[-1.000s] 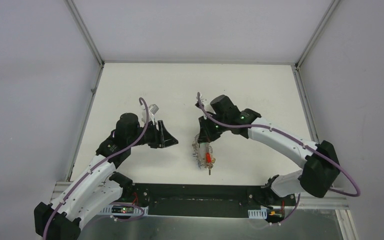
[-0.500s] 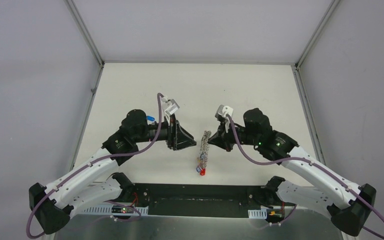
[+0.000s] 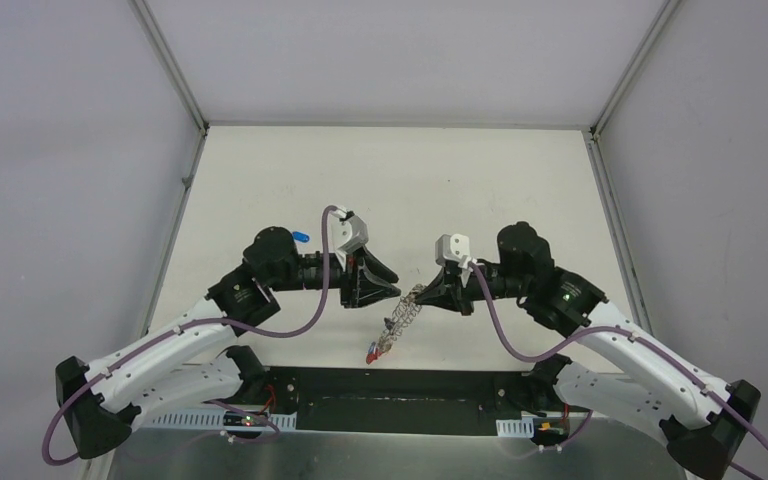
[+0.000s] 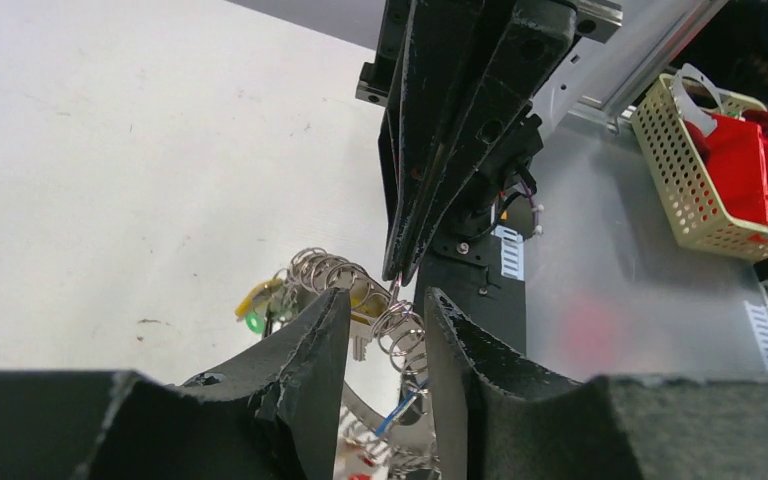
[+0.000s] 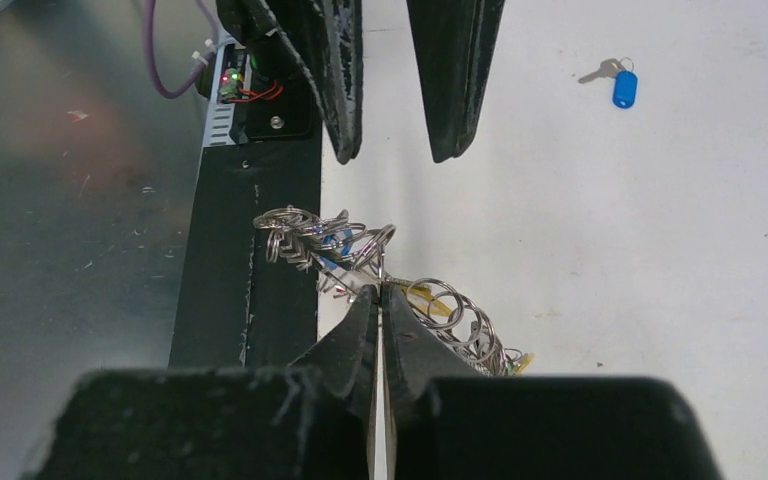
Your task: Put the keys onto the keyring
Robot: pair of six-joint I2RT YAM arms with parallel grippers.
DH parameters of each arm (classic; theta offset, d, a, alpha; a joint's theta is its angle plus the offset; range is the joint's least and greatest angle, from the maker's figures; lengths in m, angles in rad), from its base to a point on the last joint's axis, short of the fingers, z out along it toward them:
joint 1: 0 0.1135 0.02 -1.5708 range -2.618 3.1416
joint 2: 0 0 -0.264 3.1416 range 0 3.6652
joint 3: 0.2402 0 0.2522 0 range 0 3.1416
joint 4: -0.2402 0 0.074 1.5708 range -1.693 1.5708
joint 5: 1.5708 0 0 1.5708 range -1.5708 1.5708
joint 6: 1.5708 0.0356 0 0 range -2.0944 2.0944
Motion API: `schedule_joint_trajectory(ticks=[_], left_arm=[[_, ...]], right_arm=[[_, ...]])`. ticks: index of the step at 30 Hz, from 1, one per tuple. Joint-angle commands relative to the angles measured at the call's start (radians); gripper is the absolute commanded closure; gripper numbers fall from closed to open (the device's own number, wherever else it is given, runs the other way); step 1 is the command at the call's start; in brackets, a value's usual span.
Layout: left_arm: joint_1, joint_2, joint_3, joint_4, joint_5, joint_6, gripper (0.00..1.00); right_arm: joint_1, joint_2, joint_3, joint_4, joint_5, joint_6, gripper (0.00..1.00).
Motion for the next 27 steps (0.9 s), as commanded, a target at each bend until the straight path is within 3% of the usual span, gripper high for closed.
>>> schedule_joint_trajectory(ticks=[1,19,27], left_arm=[[-0.026,-0.034,-0.018,0.06,0.024,0.148,0.66],[-0.104,0.046,0.005,0.001,0.083,0.256,0.64],[-0.152,0.038,-0.008,-0.033,0.036,0.245,0.67]], right_arm=[[0.004,-0.046,0.017,0.073,-0.095,-0.064,1.0],[0.004,-0.032,0.045,0.083,-0.086,-0.03,1.0],[0.004,-0.035,0.049,0.094,-0.054,-0.003,1.0]])
